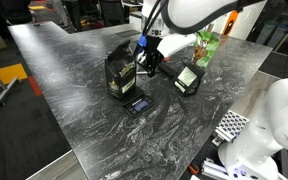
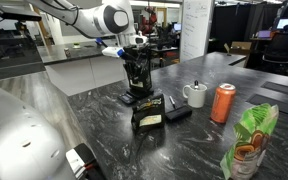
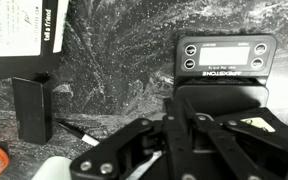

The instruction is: Press the left button on the scale

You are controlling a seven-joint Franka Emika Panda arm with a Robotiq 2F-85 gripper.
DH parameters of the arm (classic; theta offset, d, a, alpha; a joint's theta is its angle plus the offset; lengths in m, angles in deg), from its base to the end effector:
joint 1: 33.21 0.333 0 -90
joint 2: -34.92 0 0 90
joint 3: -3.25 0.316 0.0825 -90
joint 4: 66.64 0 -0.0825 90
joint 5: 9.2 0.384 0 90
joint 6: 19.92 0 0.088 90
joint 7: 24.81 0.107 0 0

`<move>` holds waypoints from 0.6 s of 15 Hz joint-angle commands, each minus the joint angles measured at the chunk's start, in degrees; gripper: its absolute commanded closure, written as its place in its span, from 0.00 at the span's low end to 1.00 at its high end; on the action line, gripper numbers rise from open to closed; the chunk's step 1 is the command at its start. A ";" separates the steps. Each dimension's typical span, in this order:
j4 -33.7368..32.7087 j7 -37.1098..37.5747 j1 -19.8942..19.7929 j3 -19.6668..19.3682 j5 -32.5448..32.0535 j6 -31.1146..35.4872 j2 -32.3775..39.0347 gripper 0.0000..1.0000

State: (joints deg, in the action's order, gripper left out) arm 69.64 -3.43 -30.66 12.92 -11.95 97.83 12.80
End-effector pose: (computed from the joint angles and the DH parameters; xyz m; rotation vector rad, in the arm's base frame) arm 0.4268 0.0933 0.4714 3.0445 -0.2274 0.1296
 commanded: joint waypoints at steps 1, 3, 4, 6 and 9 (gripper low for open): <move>0.82 0.57 0.44 0.17 1.10 4.72 2.71 1.00; 1.47 0.63 0.87 0.21 1.69 6.21 3.60 1.00; 1.94 0.53 1.20 0.18 2.23 7.07 3.91 1.00; 3.00 0.61 2.02 0.42 3.66 7.88 3.75 1.00; 4.19 0.28 3.32 0.84 5.66 8.56 3.85 1.00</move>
State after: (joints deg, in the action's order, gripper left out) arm 72.23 -3.33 -28.24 13.19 -8.19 104.23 16.26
